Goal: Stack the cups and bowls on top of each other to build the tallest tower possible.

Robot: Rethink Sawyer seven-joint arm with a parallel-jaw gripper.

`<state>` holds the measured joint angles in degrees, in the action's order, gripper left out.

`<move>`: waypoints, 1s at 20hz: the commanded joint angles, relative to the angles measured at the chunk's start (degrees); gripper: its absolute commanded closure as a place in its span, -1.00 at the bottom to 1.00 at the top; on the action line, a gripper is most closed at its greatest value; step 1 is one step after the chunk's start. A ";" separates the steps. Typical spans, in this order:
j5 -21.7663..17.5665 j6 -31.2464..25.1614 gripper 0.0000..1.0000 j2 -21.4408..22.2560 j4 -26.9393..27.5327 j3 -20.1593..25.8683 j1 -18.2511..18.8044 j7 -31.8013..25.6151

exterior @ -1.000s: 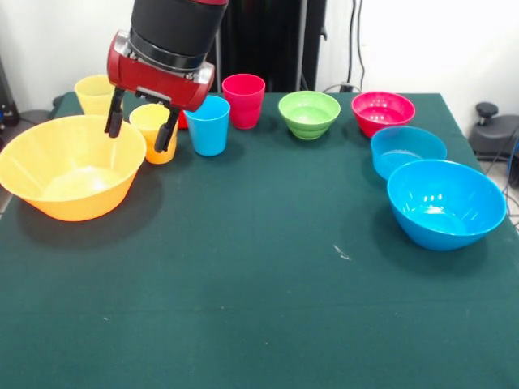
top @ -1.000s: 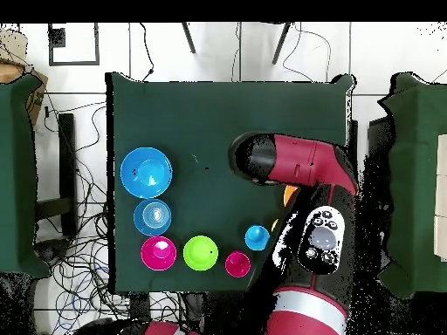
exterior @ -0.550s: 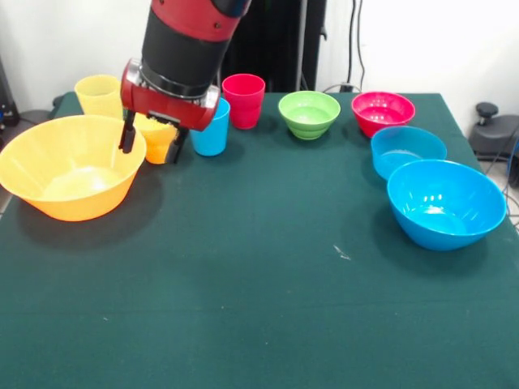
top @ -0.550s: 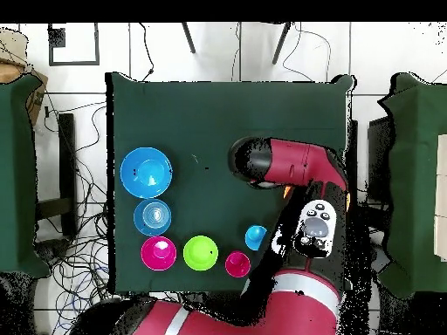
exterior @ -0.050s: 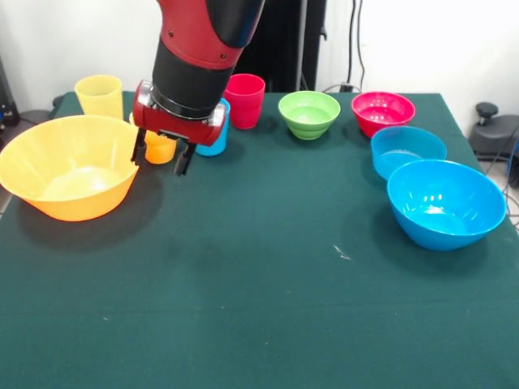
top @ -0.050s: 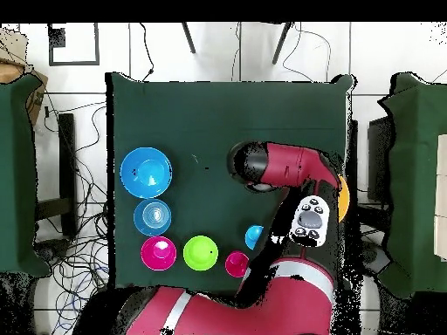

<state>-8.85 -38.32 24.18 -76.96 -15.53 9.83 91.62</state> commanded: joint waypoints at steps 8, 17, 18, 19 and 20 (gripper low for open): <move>-4.53 -9.88 -1.00 3.05 -2.89 6.94 0.02 -7.66; -4.80 -10.91 -1.00 5.49 -4.90 7.87 1.39 -9.51; -4.84 -10.92 -1.00 6.11 -5.35 7.94 1.54 -9.75; -4.90 -10.89 -1.00 6.35 -5.52 8.09 1.73 -9.96; -5.05 -10.23 -1.00 6.51 -6.17 8.25 1.98 -9.95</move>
<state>-8.86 -43.52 28.98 -77.93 -14.69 10.40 91.62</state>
